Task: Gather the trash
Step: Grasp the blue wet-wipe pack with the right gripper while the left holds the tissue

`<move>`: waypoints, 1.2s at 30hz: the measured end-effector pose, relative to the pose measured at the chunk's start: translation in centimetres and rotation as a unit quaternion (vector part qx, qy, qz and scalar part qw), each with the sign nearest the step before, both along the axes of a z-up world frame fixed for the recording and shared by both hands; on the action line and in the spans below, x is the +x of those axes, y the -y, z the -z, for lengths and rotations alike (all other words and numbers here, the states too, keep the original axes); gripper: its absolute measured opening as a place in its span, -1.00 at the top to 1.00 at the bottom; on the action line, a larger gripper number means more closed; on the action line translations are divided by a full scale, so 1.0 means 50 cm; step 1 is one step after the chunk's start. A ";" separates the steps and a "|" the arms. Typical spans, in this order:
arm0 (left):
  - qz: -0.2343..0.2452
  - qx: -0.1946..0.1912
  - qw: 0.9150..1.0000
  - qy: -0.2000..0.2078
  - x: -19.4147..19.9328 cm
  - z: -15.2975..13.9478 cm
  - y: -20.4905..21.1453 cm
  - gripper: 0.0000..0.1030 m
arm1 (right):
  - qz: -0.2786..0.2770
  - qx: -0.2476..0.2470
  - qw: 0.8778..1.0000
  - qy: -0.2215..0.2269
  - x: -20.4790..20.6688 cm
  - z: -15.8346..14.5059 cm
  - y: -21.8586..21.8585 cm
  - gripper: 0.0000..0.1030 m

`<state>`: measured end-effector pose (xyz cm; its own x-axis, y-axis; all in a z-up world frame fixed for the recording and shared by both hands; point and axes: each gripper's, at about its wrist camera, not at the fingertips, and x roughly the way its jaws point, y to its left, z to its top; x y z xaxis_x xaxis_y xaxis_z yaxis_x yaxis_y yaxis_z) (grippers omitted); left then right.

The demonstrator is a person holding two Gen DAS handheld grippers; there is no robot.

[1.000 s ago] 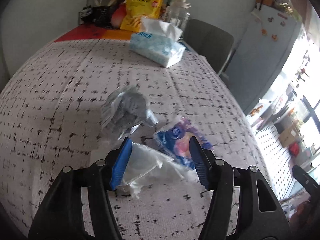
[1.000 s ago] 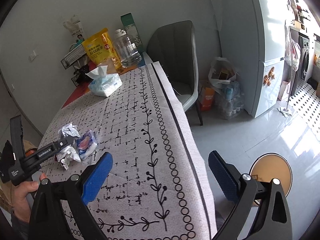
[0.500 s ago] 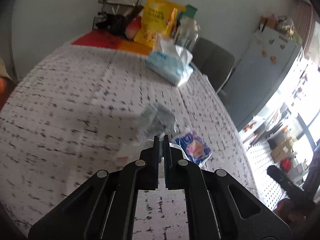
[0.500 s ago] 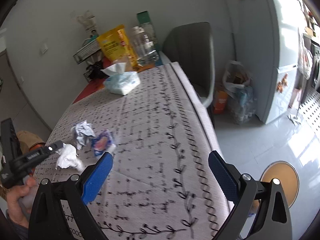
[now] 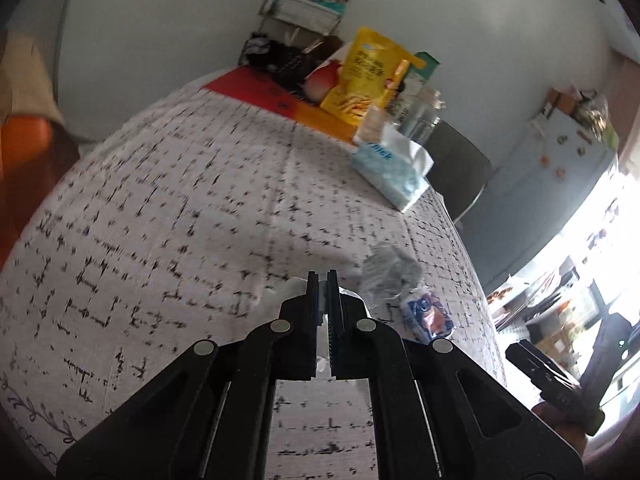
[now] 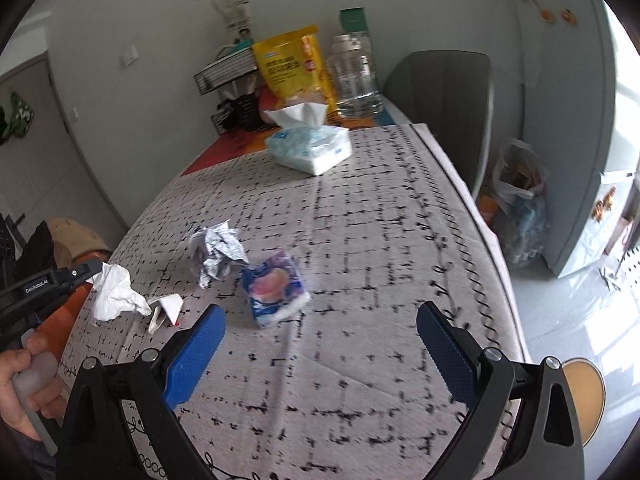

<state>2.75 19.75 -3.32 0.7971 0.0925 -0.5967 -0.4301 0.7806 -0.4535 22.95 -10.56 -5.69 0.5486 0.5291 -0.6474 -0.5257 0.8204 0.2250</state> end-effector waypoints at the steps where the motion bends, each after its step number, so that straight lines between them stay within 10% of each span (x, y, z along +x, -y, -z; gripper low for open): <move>1: -0.002 -0.007 1.000 -0.001 -0.003 0.007 -0.008 0.91 | -0.004 -0.002 1.000 0.000 0.001 0.001 -0.008 -0.83; 22: -0.035 -0.049 0.997 -0.045 -0.015 0.110 -0.083 0.90 | -0.074 -0.092 0.993 -0.012 0.048 0.092 -0.179 -0.85; 27: -0.023 -0.045 0.997 -0.052 0.001 0.120 -0.068 0.90 | -0.079 -0.122 0.989 -0.010 0.057 0.115 -0.200 -0.05; 36: -0.026 -0.038 0.998 -0.030 -0.016 0.084 -0.063 0.90 | -0.086 -0.098 0.991 -0.020 0.044 0.094 -0.168 0.35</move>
